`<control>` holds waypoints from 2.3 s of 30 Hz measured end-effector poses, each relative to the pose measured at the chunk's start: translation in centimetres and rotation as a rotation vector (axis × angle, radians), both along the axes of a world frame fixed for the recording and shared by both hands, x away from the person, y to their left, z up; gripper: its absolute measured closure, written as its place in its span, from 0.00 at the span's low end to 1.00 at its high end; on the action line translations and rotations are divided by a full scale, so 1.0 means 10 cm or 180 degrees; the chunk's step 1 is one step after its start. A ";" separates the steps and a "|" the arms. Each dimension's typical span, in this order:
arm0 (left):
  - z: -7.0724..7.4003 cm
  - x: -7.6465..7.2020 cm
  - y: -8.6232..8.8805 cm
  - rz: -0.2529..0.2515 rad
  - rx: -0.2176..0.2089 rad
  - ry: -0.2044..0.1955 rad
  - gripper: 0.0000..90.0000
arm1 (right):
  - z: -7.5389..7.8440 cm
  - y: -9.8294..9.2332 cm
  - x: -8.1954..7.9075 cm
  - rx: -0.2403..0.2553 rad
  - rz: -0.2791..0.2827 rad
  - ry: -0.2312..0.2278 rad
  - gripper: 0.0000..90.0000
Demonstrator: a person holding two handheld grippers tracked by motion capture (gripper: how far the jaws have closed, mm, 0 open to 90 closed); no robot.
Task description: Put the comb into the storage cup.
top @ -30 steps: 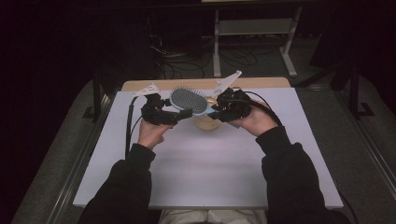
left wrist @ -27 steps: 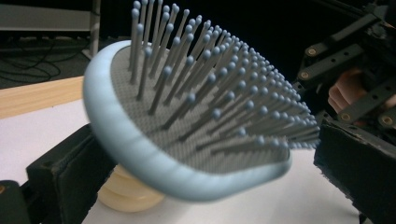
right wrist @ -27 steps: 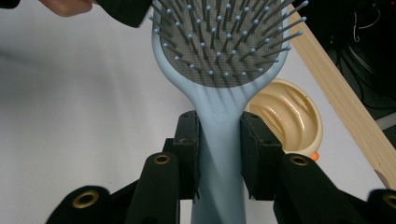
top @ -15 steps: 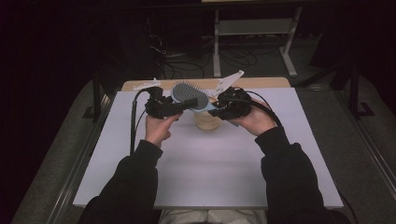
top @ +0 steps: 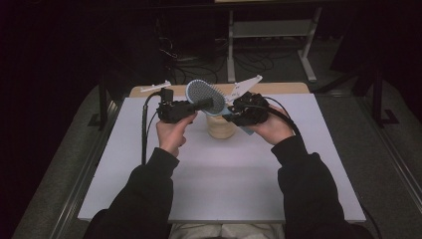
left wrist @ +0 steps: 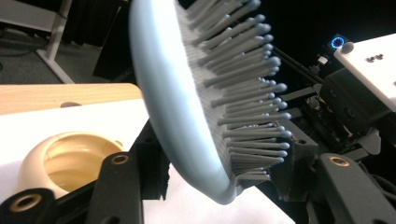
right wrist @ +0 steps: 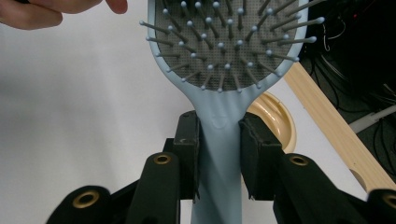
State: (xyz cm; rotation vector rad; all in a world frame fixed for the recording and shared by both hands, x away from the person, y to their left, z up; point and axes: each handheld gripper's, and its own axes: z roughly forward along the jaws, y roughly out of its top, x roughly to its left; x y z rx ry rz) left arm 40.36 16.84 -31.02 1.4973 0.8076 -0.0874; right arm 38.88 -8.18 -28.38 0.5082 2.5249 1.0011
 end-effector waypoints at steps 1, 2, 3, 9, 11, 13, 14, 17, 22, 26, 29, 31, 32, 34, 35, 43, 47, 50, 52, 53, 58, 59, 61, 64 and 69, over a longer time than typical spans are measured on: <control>0.02 -0.01 -0.01 0.0001 0.0032 -0.0043 0.55 | 0.00 0.00 0.00 -0.0002 -0.0007 -0.0002 0.76; 0.04 -0.02 -0.02 -0.0004 0.0062 -0.0093 0.56 | 0.00 0.01 0.01 0.0004 -0.0007 0.0000 0.76; 0.07 -0.03 -0.03 -0.0014 0.0104 -0.0134 0.57 | 0.00 0.01 0.01 0.0007 -0.0006 0.0002 0.76; 0.20 -0.05 -0.09 -0.0083 0.0255 -0.0278 0.61 | 0.01 -0.01 0.03 0.0084 -0.0020 0.0083 0.75; 0.23 -0.05 -0.11 -0.0113 0.0346 -0.0298 0.62 | 0.02 -0.03 0.03 0.0123 -0.0020 0.0100 0.71; 0.25 -0.04 -0.14 -0.0154 0.0411 -0.0302 0.63 | 0.02 -0.05 0.03 0.0152 -0.0016 0.0130 0.67; 0.25 -0.04 -0.15 -0.0171 0.0431 -0.0317 0.63 | 0.02 -0.06 0.02 0.0158 -0.0006 0.0154 0.65; 0.27 -0.03 -0.16 -0.0173 0.0473 -0.0366 0.63 | 0.01 -0.09 0.03 0.0201 -0.0015 0.0223 0.56; 0.30 -0.02 -0.17 -0.0132 0.0543 -0.0411 0.64 | -0.02 -0.16 0.06 0.0334 -0.0105 0.0373 0.37; 0.32 0.00 -0.16 -0.0140 0.0529 -0.0416 0.63 | -0.07 -0.23 0.08 0.0442 -0.0177 0.0450 0.16; 0.36 0.02 -0.16 -0.0101 0.0567 -0.0446 0.64 | -0.11 -0.29 0.09 0.0480 -0.0208 0.0468 0.06; 0.39 0.05 -0.15 -0.0083 0.0578 -0.0461 0.64 | -0.13 -0.32 0.09 0.0513 -0.0286 0.0492 0.00; 0.40 0.06 -0.15 -0.0075 0.0586 -0.0470 0.64 | -0.14 -0.34 0.09 0.0530 -0.0314 0.0506 0.00; 0.43 0.07 -0.15 -0.0074 0.0620 -0.0505 0.64 | -0.17 -0.38 0.08 0.0533 -0.0321 0.0493 0.00; 0.45 0.08 -0.16 -0.0087 0.0637 -0.0524 0.64 | -0.18 -0.40 0.08 0.0548 -0.0323 0.0494 0.00; 0.55 0.16 -0.14 -0.0094 0.0795 -0.0576 0.64 | -0.30 -0.59 0.03 0.0670 -0.0393 0.0500 0.00; 0.58 0.20 -0.11 -0.0037 0.0823 -0.0495 0.63 | -0.39 -0.67 0.01 0.0713 -0.0469 0.0507 0.00; 0.60 0.22 -0.08 0.0001 0.0834 -0.0515 0.63 | -0.47 -0.72 -0.01 0.0750 -0.0490 0.0535 0.00; 0.60 0.23 -0.05 0.0007 0.0795 -0.0518 0.63 | -0.51 -0.75 -0.03 0.0783 -0.0506 0.0544 0.00; 0.60 0.24 -0.04 0.0009 0.0779 -0.0513 0.63 | -0.54 -0.77 -0.04 0.0796 -0.0514 0.0544 0.00; 0.61 0.28 0.03 0.0049 0.0802 -0.0520 0.63 | -0.64 -0.85 -0.09 0.0822 -0.0551 0.0541 0.00; 0.61 0.29 0.05 0.0061 0.0787 -0.0520 0.63 | -0.66 -0.87 -0.10 0.0824 -0.0558 0.0540 0.00; 0.63 0.31 0.08 0.0087 0.0760 -0.0526 0.63 | -0.69 -0.90 -0.12 0.0829 -0.0570 0.0547 0.00; 0.66 0.33 0.13 0.0146 0.0757 -0.0547 0.63 | -0.72 -0.97 -0.16 0.0855 -0.0601 0.0562 0.00; 0.71 0.37 0.20 0.0254 0.0743 -0.0563 0.63 | -0.77 -1.07 -0.26 0.0927 -0.0623 0.0507 0.00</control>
